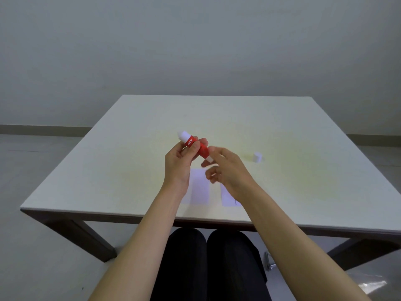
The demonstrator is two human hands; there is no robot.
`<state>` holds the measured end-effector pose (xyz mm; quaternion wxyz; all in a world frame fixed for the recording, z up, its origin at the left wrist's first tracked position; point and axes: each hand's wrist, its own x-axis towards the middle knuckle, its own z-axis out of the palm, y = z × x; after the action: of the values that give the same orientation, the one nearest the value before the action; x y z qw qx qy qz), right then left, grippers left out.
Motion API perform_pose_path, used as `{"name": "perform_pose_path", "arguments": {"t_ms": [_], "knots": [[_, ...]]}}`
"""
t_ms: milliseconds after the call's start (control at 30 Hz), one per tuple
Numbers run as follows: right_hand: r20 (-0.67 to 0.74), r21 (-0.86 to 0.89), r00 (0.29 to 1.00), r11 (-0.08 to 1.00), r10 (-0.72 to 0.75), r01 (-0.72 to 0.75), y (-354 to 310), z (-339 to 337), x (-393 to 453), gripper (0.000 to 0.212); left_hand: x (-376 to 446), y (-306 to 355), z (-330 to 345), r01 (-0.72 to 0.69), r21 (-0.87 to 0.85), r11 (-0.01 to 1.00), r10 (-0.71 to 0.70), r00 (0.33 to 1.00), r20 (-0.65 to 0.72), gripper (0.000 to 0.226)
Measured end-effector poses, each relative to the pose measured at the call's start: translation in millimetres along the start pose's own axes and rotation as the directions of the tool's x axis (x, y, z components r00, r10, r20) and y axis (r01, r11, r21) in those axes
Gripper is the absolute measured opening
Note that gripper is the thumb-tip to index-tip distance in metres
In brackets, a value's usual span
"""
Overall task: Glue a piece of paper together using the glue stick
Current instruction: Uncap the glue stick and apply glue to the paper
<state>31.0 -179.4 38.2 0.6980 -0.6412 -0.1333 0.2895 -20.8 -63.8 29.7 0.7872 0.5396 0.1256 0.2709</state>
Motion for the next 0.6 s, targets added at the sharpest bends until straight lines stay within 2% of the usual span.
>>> {"name": "perform_pose_path", "arguments": {"t_ms": [67,133,200,267,333,467,600], "knots": [[0.038,0.058,0.996,0.995,-0.084,0.082,1,-2,-1,0.021,1,1,0,0.006,-0.019,1.0,-0.006,1.0,0.004,0.009],[0.1,0.229,0.994,0.972,0.034,-0.056,-1,-4,-2,0.016,1,1,0,0.014,-0.028,1.0,-0.013,0.999,0.038,0.009],[0.195,0.347,0.959,0.9,0.207,-0.265,-3,-5,-3,0.026,1,0,-2,0.023,-0.053,0.998,-0.019,0.996,0.082,0.008],[0.271,0.344,0.918,0.861,0.29,-0.374,-3,-5,-4,0.037,1,1,-5,0.031,-0.075,0.997,-0.022,0.992,0.122,0.008],[0.303,0.312,0.901,0.86,0.311,-0.402,-1,-4,-5,0.045,1,1,-7,0.034,-0.08,0.996,-0.021,0.988,0.154,0.009],[0.232,0.249,0.949,0.93,0.215,-0.272,2,0,-6,0.053,-1,-2,-9,0.045,-0.094,0.995,-0.031,0.989,0.143,0.009],[0.228,0.325,0.973,0.945,-0.041,-0.036,7,8,-7,0.032,0,-5,-5,0.02,0.029,0.999,-0.024,0.993,0.116,0.011]]}}
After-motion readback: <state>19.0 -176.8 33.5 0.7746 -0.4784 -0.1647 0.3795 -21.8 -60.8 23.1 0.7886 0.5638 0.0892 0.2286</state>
